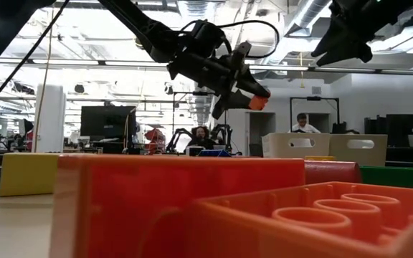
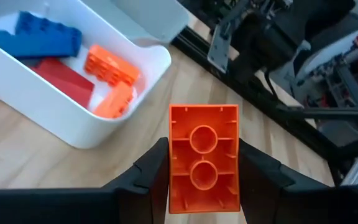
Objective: Sort blocks by size
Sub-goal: Put the small orange game piece into the gray bin
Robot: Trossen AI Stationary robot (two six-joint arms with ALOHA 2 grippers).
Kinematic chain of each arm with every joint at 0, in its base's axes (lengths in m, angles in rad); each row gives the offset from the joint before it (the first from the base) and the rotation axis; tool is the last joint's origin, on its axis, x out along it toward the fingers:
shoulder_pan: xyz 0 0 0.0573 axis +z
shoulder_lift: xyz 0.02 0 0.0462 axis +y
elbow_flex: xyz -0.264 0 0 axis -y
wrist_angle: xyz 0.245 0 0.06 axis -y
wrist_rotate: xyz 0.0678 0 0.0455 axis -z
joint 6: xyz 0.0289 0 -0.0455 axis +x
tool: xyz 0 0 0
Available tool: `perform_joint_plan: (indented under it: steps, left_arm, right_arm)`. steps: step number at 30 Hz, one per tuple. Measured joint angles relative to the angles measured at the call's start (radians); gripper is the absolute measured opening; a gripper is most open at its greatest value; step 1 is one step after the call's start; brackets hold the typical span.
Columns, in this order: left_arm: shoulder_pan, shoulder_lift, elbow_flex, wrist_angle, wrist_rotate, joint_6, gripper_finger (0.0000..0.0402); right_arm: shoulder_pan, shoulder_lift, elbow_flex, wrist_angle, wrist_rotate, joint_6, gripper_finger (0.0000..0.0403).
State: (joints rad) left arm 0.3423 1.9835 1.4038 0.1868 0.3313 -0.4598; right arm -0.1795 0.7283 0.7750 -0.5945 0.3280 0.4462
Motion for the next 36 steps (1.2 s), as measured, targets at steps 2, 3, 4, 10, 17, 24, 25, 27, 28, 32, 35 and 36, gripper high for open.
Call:
perform_joint_plan:
  steps: [2, 3, 4, 10, 17, 24, 25, 27, 28, 32, 35, 36]
  left_arm:
    - [0.013, 0.000, 0.004, 0.006, 0.002, -0.012, 0.0136]
    - [0.019, 0.000, 0.009, 0.007, 0.016, -0.021, 0.0136]
    - [0.024, 0.000, 0.011, 0.009, 0.039, -0.025, 0.0136]
    - [0.043, 0.000, 0.029, 0.046, 0.252, -0.113, 0.0136]
    - [0.045, 0.000, 0.029, 0.167, 0.491, -0.231, 0.0136]
    - [0.045, 0.000, 0.030, 0.265, 0.530, -0.342, 0.0136]
    - [0.045, -0.001, 0.030, 0.280, 0.532, -0.353, 0.0136]
    - [0.045, -0.001, 0.030, 0.296, 0.535, -0.367, 0.0136]
    - [0.045, -0.001, 0.030, 0.300, 0.536, -0.374, 0.0136]
    - [0.045, -0.001, 0.030, 0.300, 0.539, -0.377, 0.0136]
    - [0.044, -0.001, 0.030, 0.303, 0.532, -0.385, 0.0136]
    - [0.044, -0.001, 0.030, 0.302, 0.529, -0.389, 0.0136]
  right_arm:
    - [0.000, 0.026, 0.000, 0.001, 0.000, 0.006, 0.0193]
    - [0.000, 0.041, 0.000, 0.001, -0.005, -0.001, 0.0193]
    - [0.002, 0.057, 0.000, 0.002, -0.012, -0.019, 0.0193]
    - [0.048, 0.123, 0.000, 0.119, -0.058, -0.248, 0.0203]
    - [0.075, 0.166, 0.000, 0.331, -0.139, -0.535, 0.0263]
    - [0.081, 0.229, 0.000, 0.423, -0.170, -0.651, 0.0282]
    - [0.079, 0.236, 0.000, 0.435, -0.170, -0.657, 0.0282]
    - [0.079, 0.251, 0.000, 0.458, -0.170, -0.672, 0.0282]
    - [0.079, 0.261, 0.000, 0.464, -0.169, -0.684, 0.0282]
    - [0.080, 0.290, 0.000, 0.505, -0.169, -0.713, 0.0282]
    - [0.081, 0.310, 0.000, 0.545, -0.168, -0.737, 0.0282]
    - [0.081, 0.318, 0.000, 0.551, -0.167, -0.743, 0.0282]
